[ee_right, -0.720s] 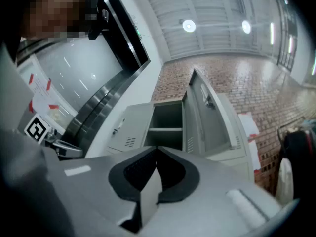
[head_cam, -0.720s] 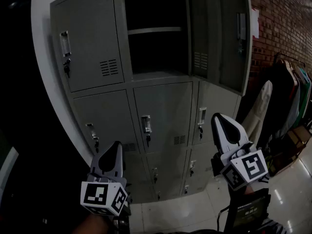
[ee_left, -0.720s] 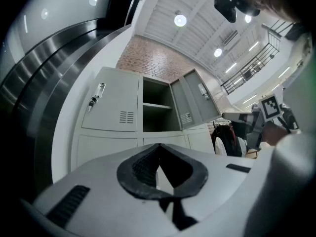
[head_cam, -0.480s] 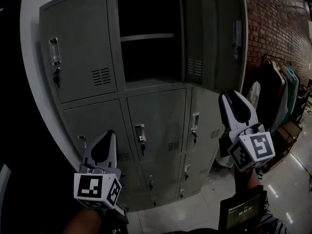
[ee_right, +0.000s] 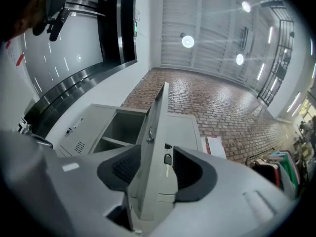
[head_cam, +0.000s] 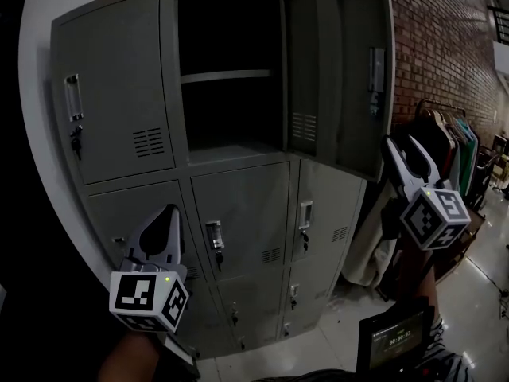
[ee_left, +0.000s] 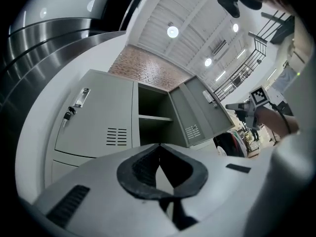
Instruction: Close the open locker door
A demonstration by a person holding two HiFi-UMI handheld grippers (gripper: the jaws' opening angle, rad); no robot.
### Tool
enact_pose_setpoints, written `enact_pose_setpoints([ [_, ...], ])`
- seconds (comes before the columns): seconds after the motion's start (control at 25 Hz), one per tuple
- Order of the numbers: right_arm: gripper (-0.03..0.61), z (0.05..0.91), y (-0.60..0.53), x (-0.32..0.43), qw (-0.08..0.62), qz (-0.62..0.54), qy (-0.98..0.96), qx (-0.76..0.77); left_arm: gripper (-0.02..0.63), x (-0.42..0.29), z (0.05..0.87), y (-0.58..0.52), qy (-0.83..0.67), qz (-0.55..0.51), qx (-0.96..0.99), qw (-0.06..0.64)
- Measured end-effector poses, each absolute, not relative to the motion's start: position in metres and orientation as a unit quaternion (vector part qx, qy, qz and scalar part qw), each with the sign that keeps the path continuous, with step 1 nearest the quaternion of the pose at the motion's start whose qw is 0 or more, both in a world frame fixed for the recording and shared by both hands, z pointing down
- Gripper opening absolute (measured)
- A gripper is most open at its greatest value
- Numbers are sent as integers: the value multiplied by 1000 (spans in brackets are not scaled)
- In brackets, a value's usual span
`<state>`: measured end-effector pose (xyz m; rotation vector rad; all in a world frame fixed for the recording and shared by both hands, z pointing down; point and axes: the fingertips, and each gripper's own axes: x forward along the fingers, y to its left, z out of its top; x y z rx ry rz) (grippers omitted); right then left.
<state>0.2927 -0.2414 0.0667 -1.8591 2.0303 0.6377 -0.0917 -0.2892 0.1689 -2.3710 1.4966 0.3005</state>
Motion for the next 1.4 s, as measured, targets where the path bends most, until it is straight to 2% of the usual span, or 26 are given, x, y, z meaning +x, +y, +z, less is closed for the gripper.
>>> enact_pose_setpoints([
  [0.4,172,81,-250,272,154,217,754,-601,5,-69,149,-293,527,108,-823,180],
  [0.52,135,81,-239,257,155,238,755,-592,5,-71,148,-291,532,109,-821,179],
  [0.92,103,89,-226,158,141,260,817,-495,5,-84,144,-276,544,99,-812,186],
  [1.4,86,91,-251,72,161,264,852,-422,5,-120,137,-264,566,90,-794,202],
])
